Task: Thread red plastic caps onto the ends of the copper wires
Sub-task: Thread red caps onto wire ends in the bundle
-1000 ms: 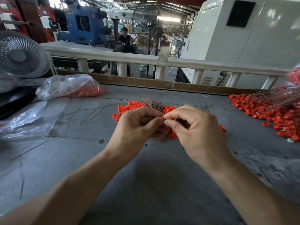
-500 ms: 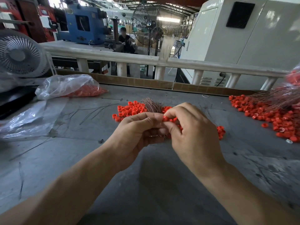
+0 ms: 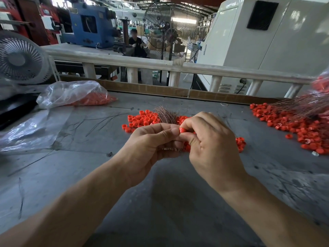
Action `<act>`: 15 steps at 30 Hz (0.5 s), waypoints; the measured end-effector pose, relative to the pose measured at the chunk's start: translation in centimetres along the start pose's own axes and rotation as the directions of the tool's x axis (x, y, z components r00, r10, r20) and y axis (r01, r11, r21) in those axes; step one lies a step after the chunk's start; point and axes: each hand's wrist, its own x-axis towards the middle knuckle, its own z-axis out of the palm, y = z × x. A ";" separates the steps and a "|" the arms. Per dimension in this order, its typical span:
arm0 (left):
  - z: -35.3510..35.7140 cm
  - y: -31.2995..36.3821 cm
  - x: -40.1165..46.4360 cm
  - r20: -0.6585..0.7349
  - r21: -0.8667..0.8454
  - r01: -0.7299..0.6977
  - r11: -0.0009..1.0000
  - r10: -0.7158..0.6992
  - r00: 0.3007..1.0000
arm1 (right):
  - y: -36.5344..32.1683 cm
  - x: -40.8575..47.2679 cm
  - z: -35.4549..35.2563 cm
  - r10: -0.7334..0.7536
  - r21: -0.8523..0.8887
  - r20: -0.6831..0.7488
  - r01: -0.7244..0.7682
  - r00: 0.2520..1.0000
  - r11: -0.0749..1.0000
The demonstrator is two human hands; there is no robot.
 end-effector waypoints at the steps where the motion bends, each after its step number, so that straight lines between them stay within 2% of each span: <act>1: -0.1 0.0 0.0 -0.001 0.000 -0.004 1.000 0.004 1.000 | 0.0 0.1 -0.1 -0.008 0.009 0.012 0.008 1.000 1.000; 4: -0.2 0.1 0.1 -0.016 0.006 -0.019 1.000 0.019 1.000 | 0.1 0.4 -0.6 -0.039 -0.022 0.043 0.040 0.998 0.999; 8: -0.5 0.3 0.2 -0.010 0.022 -0.056 0.998 0.057 0.998 | -0.4 0.4 -1.0 -0.096 -0.103 -0.005 0.095 0.995 0.990; 15: -0.4 0.7 0.1 -0.022 0.083 -0.153 0.985 0.156 0.988 | -0.4 0.3 -0.7 -0.071 0.042 -0.013 0.071 0.997 0.997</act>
